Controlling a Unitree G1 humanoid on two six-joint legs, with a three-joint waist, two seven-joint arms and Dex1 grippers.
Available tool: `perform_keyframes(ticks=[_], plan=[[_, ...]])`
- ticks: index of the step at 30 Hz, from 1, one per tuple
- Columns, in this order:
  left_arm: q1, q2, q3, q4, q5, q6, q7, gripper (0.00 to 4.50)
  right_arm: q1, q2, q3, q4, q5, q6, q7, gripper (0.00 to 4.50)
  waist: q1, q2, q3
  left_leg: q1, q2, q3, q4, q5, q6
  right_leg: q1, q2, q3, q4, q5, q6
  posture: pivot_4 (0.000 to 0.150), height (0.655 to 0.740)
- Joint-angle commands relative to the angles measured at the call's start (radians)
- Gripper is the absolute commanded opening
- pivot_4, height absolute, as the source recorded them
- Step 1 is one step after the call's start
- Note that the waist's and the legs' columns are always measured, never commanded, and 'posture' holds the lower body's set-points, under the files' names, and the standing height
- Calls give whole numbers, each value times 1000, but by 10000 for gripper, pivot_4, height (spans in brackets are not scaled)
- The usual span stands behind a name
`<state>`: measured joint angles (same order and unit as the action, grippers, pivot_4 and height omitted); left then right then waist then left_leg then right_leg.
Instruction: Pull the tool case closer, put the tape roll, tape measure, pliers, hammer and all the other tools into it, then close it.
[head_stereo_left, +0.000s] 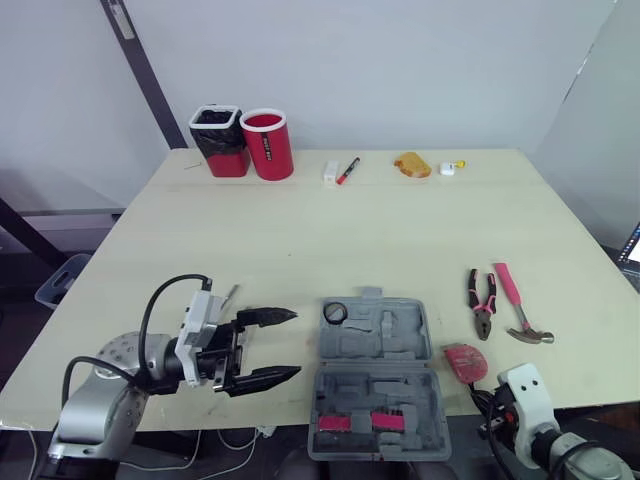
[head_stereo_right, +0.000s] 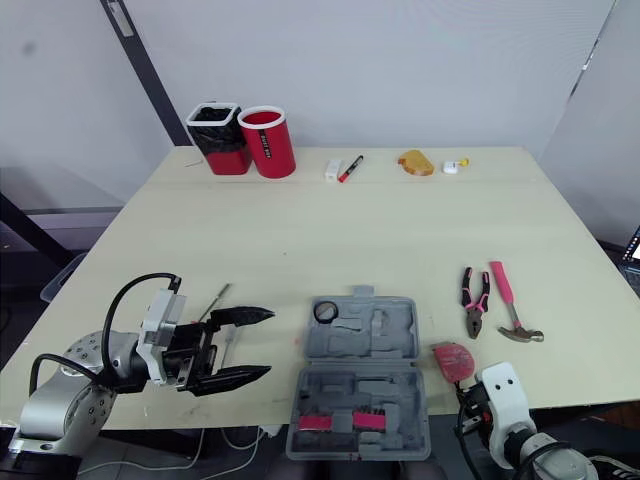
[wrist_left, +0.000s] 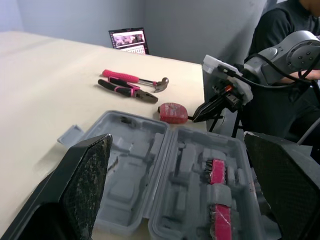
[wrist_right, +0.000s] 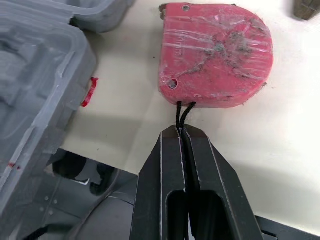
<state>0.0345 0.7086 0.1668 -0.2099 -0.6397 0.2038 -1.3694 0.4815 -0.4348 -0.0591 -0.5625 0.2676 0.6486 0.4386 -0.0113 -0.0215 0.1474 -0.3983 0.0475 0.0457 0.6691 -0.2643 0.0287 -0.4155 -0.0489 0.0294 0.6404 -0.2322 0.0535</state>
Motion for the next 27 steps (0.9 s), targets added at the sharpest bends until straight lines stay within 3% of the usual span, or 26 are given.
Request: perform_keyframes(ticks=[1,7,10,13,18,27], plan=[[4,-7,14,4,0,-33,-2,45000,3,-29,-36,-11,32,-19,46,348,0,0,0,0,0,0,0,0,0,0,0,0,0,0,0,1500,7400],[25,-11,31,39,7,-70,-20,45000,-5,-138,-96,-44,94,-16,164,19830,0,1,1,0,0,0,0,0,0,0,0,0,0,0,0,1500,7400],[39,-35,47,75,8,-121,-24,45000,-45,-269,-188,-44,169,-9,302,33192,0,0,1,0,0,1,0,0,0,0,0,0,0,0,0,1500,7400],[53,-5,54,102,-38,-91,-101,45000,-122,-475,-218,25,168,-156,563,44339,-3,0,2,0,-1,1,0,0,0,1,0,1,0,0,0,1500,7400],[58,1,53,128,-36,-119,-155,45000,-344,-585,-75,226,89,-347,743,44339,0,-3,4,1,-1,0,0,0,0,1,2,-2,-1,0,0,1500,7400],[58,6,77,103,-67,-120,-177,45000,-689,-538,245,585,-135,-657,940,44339,4,-3,5,-1,-5,1,0,0,0,2,0,-2,-2,2,-4,1500,7400]])
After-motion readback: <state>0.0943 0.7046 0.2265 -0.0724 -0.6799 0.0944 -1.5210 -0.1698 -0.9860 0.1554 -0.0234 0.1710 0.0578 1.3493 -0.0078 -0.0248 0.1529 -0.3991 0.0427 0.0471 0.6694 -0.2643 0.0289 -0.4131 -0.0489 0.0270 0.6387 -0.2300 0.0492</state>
